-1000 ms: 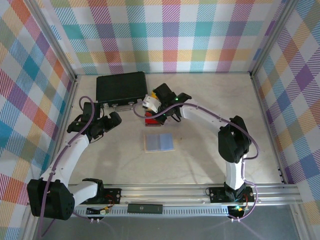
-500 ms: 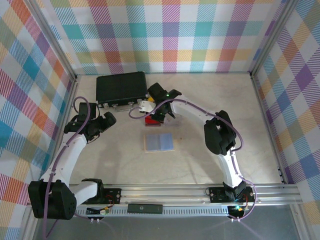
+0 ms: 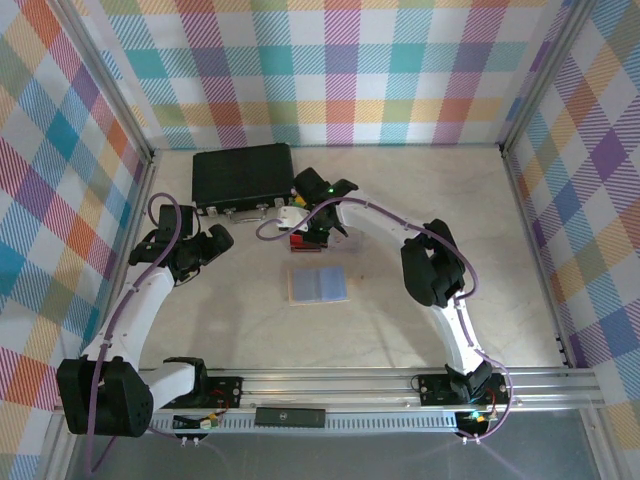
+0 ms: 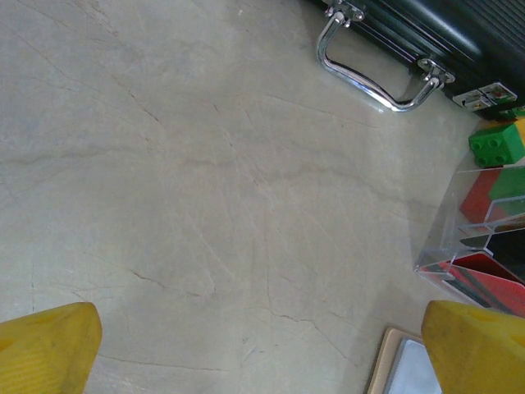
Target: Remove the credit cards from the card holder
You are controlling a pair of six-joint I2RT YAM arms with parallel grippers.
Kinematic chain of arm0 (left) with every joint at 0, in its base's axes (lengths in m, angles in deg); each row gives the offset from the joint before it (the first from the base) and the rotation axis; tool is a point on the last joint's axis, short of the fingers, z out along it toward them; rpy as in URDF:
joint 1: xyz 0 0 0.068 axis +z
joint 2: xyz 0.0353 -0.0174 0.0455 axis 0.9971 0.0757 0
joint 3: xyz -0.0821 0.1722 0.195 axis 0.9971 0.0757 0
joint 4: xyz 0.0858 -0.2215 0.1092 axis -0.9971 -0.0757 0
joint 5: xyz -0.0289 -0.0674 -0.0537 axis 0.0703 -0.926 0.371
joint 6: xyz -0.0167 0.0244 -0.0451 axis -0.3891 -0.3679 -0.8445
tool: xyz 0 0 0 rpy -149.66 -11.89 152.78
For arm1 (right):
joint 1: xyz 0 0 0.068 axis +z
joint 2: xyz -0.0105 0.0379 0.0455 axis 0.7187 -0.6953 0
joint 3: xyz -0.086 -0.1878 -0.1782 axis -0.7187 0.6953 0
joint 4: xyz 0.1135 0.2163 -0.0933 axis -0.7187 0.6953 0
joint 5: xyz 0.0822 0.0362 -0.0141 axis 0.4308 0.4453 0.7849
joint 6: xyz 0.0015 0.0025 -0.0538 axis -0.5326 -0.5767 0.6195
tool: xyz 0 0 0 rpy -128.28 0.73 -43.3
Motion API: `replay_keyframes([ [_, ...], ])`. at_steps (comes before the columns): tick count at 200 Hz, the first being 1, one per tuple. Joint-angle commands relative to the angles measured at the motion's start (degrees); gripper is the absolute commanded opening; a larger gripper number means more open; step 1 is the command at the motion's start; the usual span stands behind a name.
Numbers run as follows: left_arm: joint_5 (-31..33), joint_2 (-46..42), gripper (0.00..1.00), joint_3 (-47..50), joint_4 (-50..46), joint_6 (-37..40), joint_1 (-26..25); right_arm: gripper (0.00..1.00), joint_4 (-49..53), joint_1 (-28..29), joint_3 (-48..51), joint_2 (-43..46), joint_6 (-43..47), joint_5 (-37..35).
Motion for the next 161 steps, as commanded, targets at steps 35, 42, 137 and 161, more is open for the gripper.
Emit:
replay_keyframes([
  [35,-1.24,0.23,1.0,-0.28,-0.65,0.92,0.8,0.02,1.25,-0.25,-2.39,-1.35,0.95,0.31],
  [42,-1.35,0.33,1.0,-0.26,-0.65,1.03,0.84,0.03,1.19,-0.25,-2.36,-1.35,0.93,0.32],
  [137,-1.17,0.52,1.0,-0.71,-1.0,1.41,0.86,0.27,0.24,-0.25,-3.21,-1.54,-0.17,-1.41],
  [161,-1.2,0.48,1.0,-0.69,-1.09,1.47,0.84,0.28,0.16,-0.33,-3.1,0.84,-2.86,1.13],
])
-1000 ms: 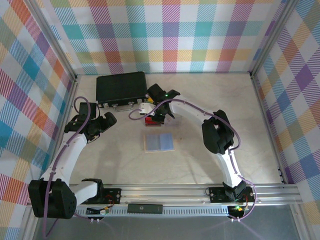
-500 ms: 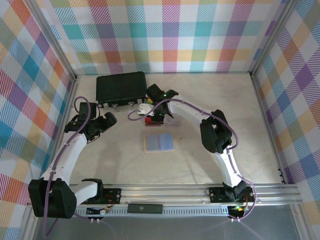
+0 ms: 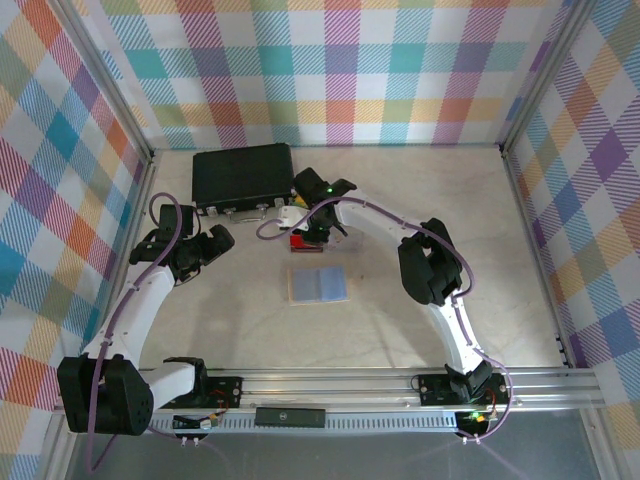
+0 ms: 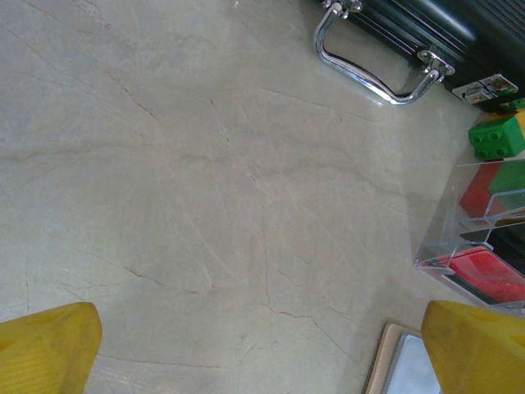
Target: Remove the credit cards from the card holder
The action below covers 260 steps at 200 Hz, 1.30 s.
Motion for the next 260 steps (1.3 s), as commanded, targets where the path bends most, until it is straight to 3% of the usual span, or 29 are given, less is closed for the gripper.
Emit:
replay_keyframes([
  [1,-0.29,0.04,1.0,-0.68,-1.09,1.04,0.73,0.28,0.11,-0.27,-1.9,2.36,-2.9,3.15],
  [27,-0.8,0.23,1.0,-0.68,-0.91,0.96,0.78,0.33,-0.77,-0.36,-0.22,6.5,-8.49,4.7],
  [50,-1.62,0.39,1.0,-0.54,-0.43,1.06,0.76,0.45,-3.36,-0.31,4.55,10.87,-17.1,2.96],
  [94,-4.39,0.95,1.0,0.17,1.3,1.18,0.78,0.55,-7.12,0.33,17.27,19.37,-37.14,-4.4],
  [116,-5.81,1.48,1.0,0.61,2.47,0.39,0.79,0.59,-10.23,0.87,25.3,24.55,-49.68,-4.73],
  [177,-10.01,3.43,1.0,4.0,6.12,-1.6,0.83,0.7,-9.08,6.28,32.01,23.07,-76.15,-7.07],
  [238,-7.77,1.57,1.0,4.85,6.3,-1.62,1.22,0.88,-5.59,11.76,25.73,15.02,-81.33,-10.04],
  [260,-7.08,1.08,1.0,4.92,6.21,-1.62,1.32,0.9,-5.59,12.04,24.48,12.86,-82.12,-9.08],
])
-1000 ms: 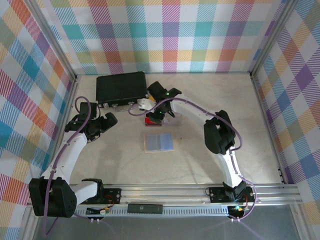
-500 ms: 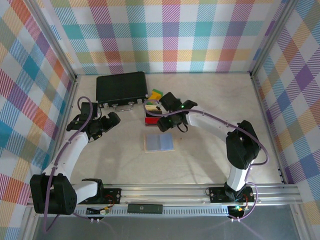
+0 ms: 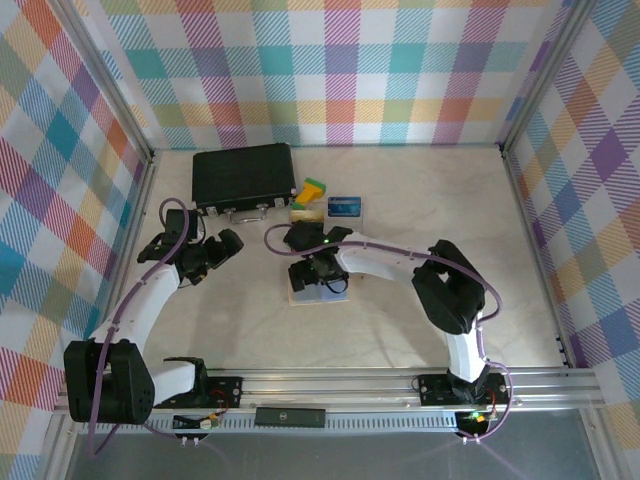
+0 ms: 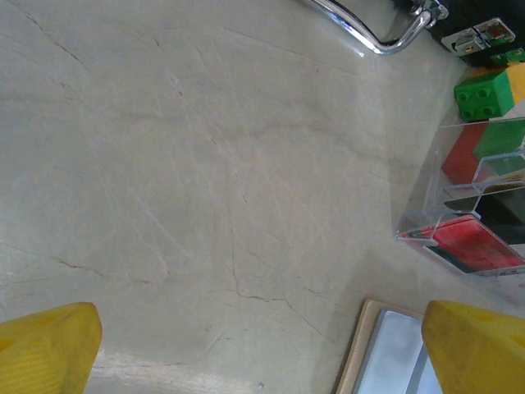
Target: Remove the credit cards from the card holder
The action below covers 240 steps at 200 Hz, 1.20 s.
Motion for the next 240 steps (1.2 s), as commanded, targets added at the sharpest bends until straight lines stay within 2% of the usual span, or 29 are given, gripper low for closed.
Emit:
replay_keyframes([
  [1,1.07,-1.78,1.0,0.52,0.06,-0.63,0.97,0.9,1.68,0.39,-2.69,-1.82,-3.24,-0.65],
  [49,1.28,-2.0,1.0,0.28,0.0,-0.05,1.01,0.85,3.6,0.52,-5.31,-5.21,-5.06,-0.6],
  [139,0.23,-0.86,1.0,0.01,0.27,-0.04,1.01,0.87,5.14,0.43,-8.6,-9.28,-2.93,3.28],
  [240,-4.3,0.3,1.0,0.01,1.77,0.06,1.01,0.82,6.73,0.12,-2.73,-11.15,-5.14,2.09],
])
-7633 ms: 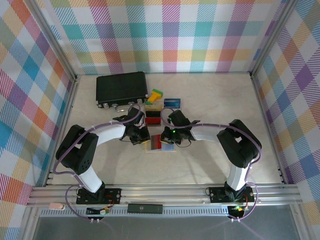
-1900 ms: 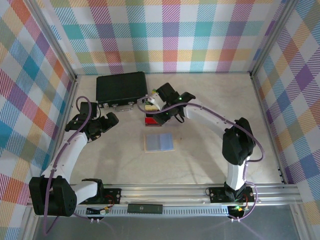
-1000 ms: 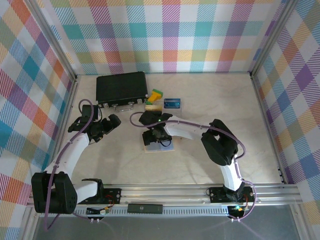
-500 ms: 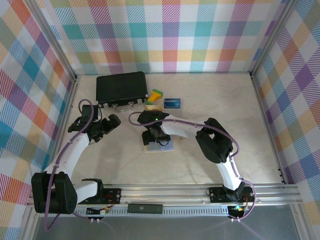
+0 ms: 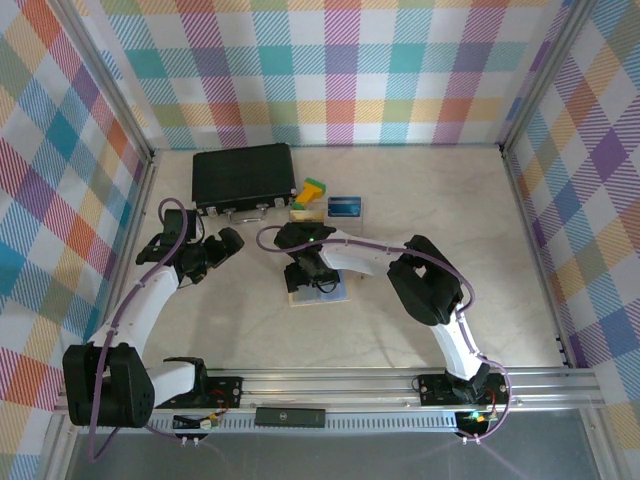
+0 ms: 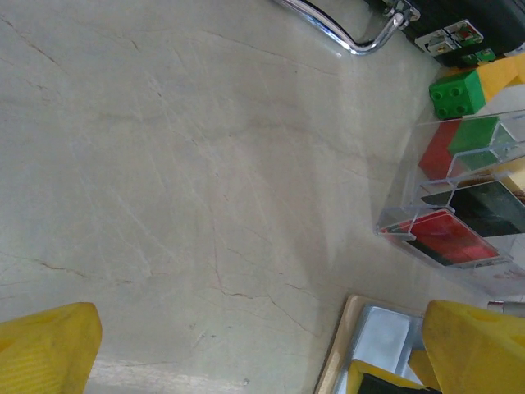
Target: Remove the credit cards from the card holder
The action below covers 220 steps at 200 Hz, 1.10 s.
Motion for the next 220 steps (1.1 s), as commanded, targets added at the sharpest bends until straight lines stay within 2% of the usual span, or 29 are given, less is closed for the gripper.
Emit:
replay_keyframes([
  [1,-1.96,0.94,1.0,0.01,0.9,0.05,0.77,0.81,3.36,-0.25,3.94,-2.43,-1.69,0.61],
  [99,-7.67,4.86,1.0,0.13,2.97,-0.69,-0.07,0.67,-2.49,-2.36,9.48,1.01,-1.45,4.21],
  [147,-9.51,7.03,0.95,0.25,4.36,-1.24,-2.0,0.58,-3.4,-2.75,10.42,1.55,-1.75,4.34],
  [175,-10.95,8.63,0.88,0.79,5.82,-2.21,-4.14,0.5,-3.98,-2.91,10.84,1.81,-1.83,4.27],
  [220,-14.13,12.37,0.59,2.64,9.67,-4.77,-8.75,0.38,-5.27,-3.17,11.77,2.86,-2.55,4.03],
])
